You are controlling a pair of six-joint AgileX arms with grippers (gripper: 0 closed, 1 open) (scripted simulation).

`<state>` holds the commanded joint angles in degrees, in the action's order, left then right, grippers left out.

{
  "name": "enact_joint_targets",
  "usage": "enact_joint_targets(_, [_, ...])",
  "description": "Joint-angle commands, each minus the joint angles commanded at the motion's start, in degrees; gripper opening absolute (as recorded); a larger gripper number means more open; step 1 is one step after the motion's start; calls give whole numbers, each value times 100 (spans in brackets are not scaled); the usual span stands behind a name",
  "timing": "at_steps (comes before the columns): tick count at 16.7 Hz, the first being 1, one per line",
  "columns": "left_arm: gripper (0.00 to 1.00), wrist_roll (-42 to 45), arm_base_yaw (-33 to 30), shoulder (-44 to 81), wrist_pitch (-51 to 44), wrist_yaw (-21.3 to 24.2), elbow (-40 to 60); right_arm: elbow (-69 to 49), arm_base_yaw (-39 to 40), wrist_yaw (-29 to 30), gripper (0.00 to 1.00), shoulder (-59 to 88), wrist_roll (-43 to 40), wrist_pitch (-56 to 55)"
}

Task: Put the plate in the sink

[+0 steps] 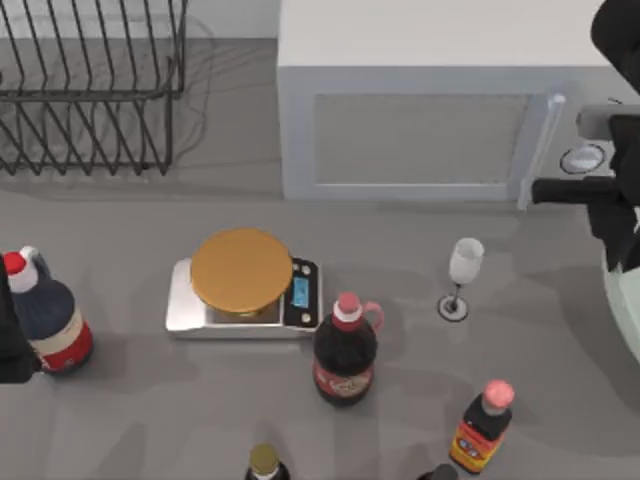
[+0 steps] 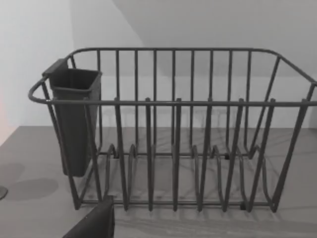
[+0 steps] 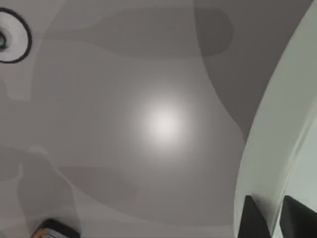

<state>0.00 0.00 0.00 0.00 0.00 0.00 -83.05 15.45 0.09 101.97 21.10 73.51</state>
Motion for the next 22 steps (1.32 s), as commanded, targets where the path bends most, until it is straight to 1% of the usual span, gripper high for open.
enact_joint_targets(5, [100, 0, 0, 0, 0, 0, 0, -2032, 190, -28, 0, -26, 1, 1536])
enact_joint_targets(9, [100, 0, 0, 0, 0, 0, 0, -3051, 360, -2, 0, 68, -14, 2205])
enact_joint_targets(17, [100, 0, 0, 0, 0, 0, 0, -3301, 299, 35, 0, 142, -20, 2297])
enact_joint_targets(19, [100, 0, 0, 0, 0, 0, 0, -3620, 38, 129, 0, 437, -72, 2248])
enact_joint_targets(22, [100, 0, 0, 0, 0, 0, 0, -4541, -547, 296, 0, 1260, -289, 2182])
